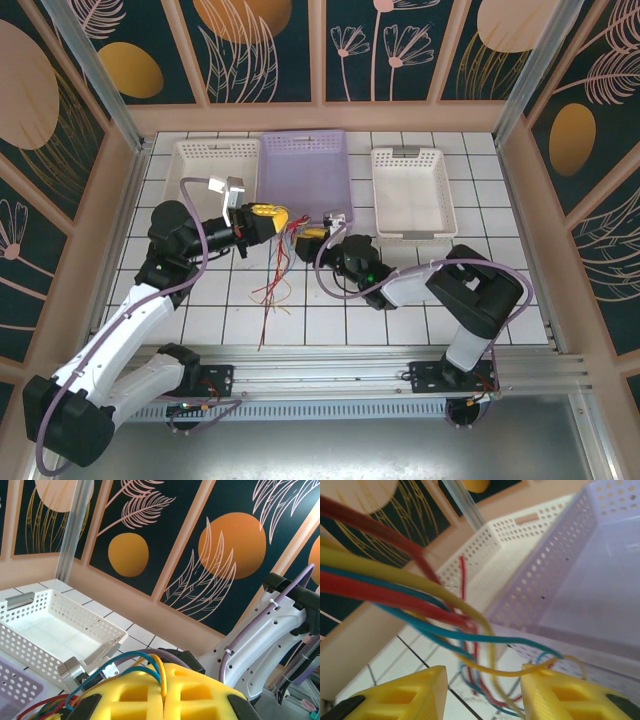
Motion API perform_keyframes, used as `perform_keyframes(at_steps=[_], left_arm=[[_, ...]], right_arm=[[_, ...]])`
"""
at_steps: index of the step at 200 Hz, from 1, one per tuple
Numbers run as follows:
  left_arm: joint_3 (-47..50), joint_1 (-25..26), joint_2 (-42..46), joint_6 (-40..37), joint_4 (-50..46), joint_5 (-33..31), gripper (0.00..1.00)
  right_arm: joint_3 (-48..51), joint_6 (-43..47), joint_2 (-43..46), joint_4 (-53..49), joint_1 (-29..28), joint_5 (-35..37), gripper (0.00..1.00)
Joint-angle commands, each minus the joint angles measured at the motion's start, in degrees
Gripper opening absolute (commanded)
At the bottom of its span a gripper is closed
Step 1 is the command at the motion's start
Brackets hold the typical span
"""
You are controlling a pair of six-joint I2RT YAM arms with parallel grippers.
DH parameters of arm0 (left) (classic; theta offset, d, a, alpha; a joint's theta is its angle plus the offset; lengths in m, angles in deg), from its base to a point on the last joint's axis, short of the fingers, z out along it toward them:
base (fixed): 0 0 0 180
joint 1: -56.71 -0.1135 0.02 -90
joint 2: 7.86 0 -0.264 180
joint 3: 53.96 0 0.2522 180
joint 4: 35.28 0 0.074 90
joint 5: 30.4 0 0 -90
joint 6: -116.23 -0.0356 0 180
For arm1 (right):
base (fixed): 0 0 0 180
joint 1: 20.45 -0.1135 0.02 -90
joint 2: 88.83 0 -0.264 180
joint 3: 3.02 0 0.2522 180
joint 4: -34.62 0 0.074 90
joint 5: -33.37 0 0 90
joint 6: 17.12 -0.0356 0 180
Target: Untangle the cables
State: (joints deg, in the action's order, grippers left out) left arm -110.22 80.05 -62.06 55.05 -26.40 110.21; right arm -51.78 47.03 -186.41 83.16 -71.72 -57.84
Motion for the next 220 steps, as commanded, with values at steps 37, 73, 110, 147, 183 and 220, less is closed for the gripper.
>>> perform_keyframes(at_steps=[37,73,110,147,183,220], left_arm=[[0.5,0.3,0.7,1.8,5.1,2.4,0.0],[0.7,0.3,0.7,2.6,6.3,3.2,0.0],[0.9,0.2,0.7,3.6,7.7,4.1,0.0],[0.9,0.3,1.4,3.4,7.4,4.0,0.0],[0.2,0.3,2.8,0.6,3.6,2.1,0.0],[-1.0,0.2,4.7,-3.2,-1.7,-4.4,0.0]], right_arm=[[-4.9,0.3,-3.2,4.6,-2.8,0.3,0.46],[-7.9,0.4,-4.8,2.4,-3.7,7.3,0.39],[-9.4,0.2,-5.1,1.2,-3.9,12.0,0.13],[-7.4,0.9,-2.7,0.0,-3.7,14.7,0.0],[-1.4,2.1,3.3,-1.5,-3.7,16.1,0.0],[7.0,3.0,15.0,-8.7,-3.6,19.7,0.0]])
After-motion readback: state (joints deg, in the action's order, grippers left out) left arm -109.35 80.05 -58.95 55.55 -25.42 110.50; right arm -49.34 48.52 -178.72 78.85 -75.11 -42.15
